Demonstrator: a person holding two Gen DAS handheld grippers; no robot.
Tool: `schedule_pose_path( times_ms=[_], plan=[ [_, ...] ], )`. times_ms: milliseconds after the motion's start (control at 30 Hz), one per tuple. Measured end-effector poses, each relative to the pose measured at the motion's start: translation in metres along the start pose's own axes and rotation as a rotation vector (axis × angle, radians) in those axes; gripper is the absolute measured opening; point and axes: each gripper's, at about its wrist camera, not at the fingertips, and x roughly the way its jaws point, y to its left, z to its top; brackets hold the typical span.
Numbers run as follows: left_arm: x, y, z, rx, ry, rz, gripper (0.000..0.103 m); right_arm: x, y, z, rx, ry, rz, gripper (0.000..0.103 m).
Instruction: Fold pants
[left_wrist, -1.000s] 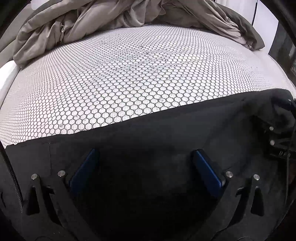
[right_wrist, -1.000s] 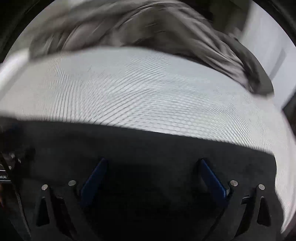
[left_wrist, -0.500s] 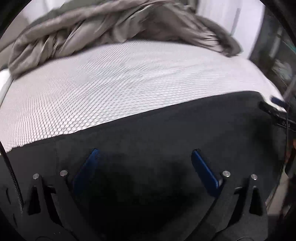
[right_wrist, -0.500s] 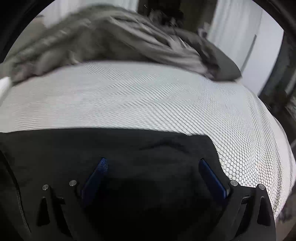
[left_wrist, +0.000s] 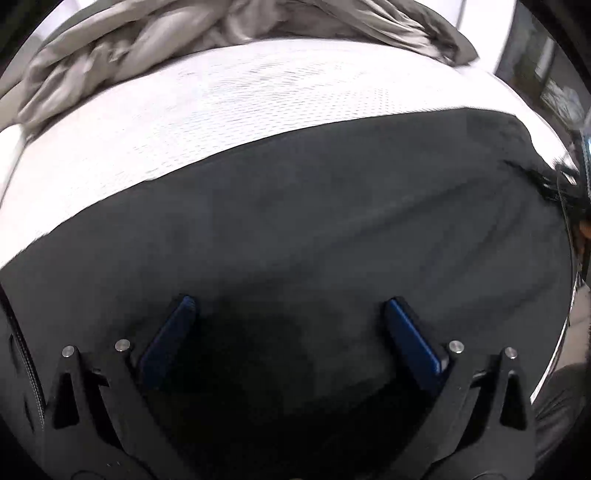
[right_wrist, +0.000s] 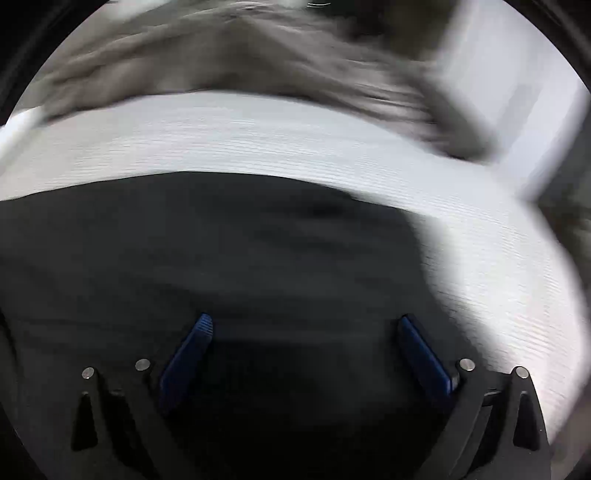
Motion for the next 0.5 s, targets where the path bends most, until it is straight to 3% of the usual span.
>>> schedule_pose_path(
  times_ms=[67,133,200,300,400,467,500],
  plan=[
    [-0.009,0.007,-0.006,-0.034,-0.009,0.029,0.102,0.001,-0.029,-0.007,0.119,0.019,0.157,0.101],
    [-0.021,0.008,-0.008,-0.066,-0.023,0.062,0.102,-0.026,-0.04,-0.01,0.144,-0.04,0.175,0.101],
    [-0.036,0.003,-0.015,-0.096,-0.053,0.049,0.101,-0.052,-0.042,-0.007,0.104,-0.104,0.177,0.101],
    [-0.053,-0.027,-0.017,-0.076,-0.107,-0.061,0.102,-0.093,-0.016,-0.012,0.097,-0.175,0.346,0.101],
    [-0.046,-0.051,-0.019,-0.054,-0.087,-0.174,0.102,-0.093,0.023,-0.027,0.086,-0.141,0.538,0.101],
    [-0.031,-0.057,-0.025,-0.035,-0.035,-0.19,0.102,-0.1,0.055,-0.031,-0.023,-0.11,0.549,0.101],
    [-0.025,-0.055,-0.025,-0.015,-0.03,-0.174,0.102,-0.098,0.072,-0.037,-0.111,-0.114,0.508,0.101]
  ],
)
